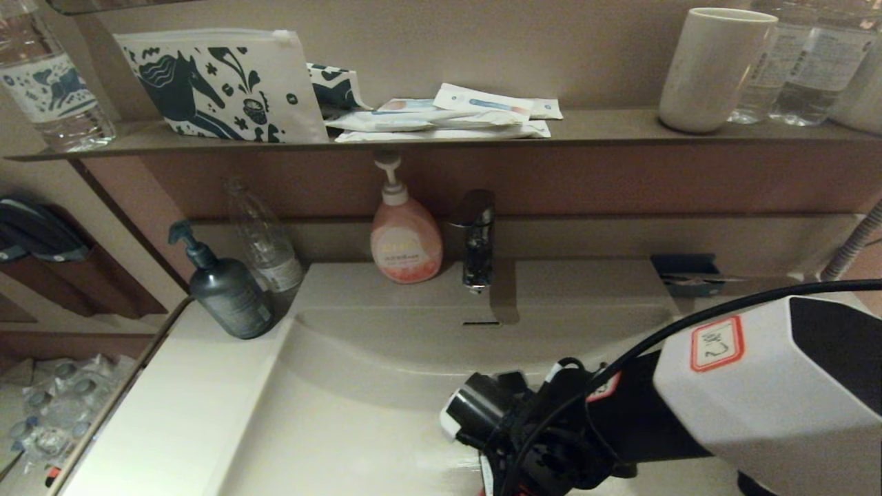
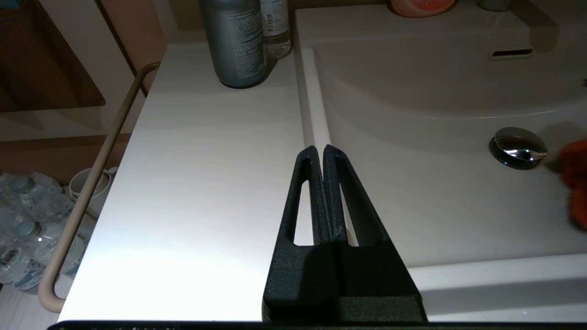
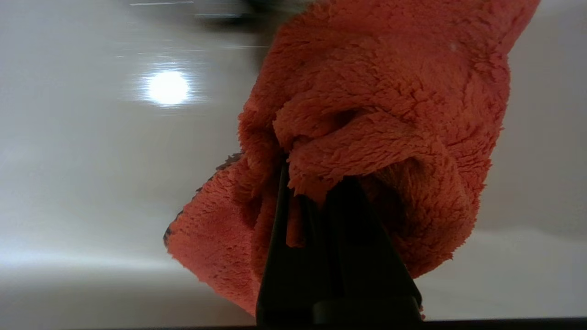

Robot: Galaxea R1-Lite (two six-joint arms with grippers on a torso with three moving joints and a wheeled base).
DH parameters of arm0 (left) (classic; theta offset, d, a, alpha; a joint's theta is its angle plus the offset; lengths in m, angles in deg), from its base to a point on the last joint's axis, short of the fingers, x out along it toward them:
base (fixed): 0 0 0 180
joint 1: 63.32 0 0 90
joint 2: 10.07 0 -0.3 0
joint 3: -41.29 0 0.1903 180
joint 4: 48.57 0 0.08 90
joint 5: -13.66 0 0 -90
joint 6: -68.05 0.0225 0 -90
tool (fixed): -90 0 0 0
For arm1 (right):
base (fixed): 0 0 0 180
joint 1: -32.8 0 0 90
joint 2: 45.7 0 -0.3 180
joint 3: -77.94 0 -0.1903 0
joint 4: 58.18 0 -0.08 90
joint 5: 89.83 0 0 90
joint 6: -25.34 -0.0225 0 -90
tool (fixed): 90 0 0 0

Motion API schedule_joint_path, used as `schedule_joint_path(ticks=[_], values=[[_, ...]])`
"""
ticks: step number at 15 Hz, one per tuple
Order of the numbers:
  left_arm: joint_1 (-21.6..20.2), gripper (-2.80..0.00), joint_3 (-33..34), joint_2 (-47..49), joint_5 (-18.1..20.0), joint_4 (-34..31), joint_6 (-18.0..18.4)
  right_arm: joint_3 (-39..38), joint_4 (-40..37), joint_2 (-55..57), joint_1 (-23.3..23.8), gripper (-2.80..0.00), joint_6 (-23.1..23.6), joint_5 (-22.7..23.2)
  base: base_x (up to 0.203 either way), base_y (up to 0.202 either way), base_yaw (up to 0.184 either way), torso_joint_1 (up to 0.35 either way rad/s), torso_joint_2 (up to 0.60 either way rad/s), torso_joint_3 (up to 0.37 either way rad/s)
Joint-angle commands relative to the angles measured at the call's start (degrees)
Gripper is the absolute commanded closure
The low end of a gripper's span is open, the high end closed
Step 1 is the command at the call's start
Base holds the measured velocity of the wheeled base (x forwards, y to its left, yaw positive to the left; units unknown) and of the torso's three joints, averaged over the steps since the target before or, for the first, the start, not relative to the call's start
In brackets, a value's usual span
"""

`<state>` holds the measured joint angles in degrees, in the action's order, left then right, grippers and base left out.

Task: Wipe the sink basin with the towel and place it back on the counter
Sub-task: Wipe the sink

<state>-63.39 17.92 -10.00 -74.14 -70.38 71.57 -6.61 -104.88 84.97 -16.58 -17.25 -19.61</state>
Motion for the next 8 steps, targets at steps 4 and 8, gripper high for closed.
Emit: schedule_joint_path(ticks=[4,8], values=[[0.0,0.00,0.0,0.0,0.0,0.0,0.0,-8.9,0.3,-5.5,7.6,0.00,0.1,-4.9,0.000,0.000,0.000,0.000,0.00,0.000],[0.0,0.00,0.0,0.0,0.0,0.0,0.0,-9.3,3.3,-6.3,13.3,0.00,1.1,-7.8,0.000,0.000,0.000,0.000,0.00,0.000]])
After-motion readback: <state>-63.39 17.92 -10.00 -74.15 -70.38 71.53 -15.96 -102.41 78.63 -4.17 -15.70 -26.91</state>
